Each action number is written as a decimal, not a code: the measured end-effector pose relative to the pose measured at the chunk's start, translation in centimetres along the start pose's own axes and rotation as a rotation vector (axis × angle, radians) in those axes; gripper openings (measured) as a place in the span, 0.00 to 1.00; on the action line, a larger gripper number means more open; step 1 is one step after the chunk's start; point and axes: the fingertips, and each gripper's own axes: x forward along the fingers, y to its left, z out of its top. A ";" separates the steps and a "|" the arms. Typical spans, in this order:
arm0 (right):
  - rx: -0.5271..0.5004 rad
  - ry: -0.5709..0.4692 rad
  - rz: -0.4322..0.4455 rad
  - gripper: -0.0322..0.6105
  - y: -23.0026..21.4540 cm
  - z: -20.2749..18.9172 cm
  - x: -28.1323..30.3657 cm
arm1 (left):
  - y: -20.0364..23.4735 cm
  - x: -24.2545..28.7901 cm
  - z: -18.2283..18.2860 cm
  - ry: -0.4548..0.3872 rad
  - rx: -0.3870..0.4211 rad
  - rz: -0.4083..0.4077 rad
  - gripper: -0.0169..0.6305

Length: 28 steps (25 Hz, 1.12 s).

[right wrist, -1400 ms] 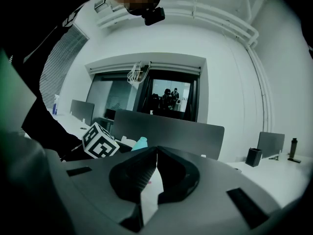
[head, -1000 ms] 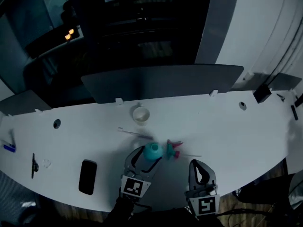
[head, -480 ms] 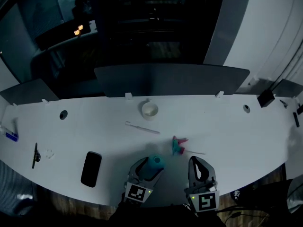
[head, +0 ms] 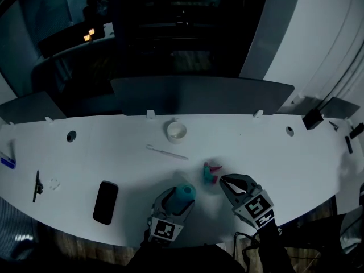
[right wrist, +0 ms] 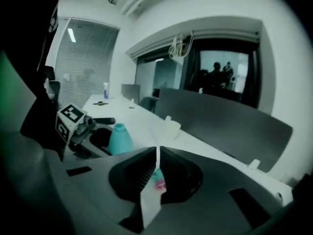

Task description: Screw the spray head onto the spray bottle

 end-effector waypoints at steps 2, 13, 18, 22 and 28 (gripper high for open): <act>-0.029 0.142 0.167 0.06 0.3 -1.3 1.6 | 0.0 -0.1 0.0 0.001 -0.003 -0.001 0.52; -0.020 0.806 0.585 0.24 0.6 -7.9 6.2 | 0.0 -0.1 0.0 0.016 0.003 -0.013 0.52; 0.051 0.977 0.575 0.24 -0.2 -10.0 7.7 | -0.1 -0.2 0.0 0.018 0.004 -0.016 0.52; 0.064 1.070 0.607 0.24 0.7 -11.2 8.4 | -0.1 -0.2 0.0 0.020 0.005 -0.019 0.52; -0.003 1.149 0.614 0.24 1.1 -12.6 8.6 | 0.0 -0.1 0.0 0.019 0.012 -0.022 0.52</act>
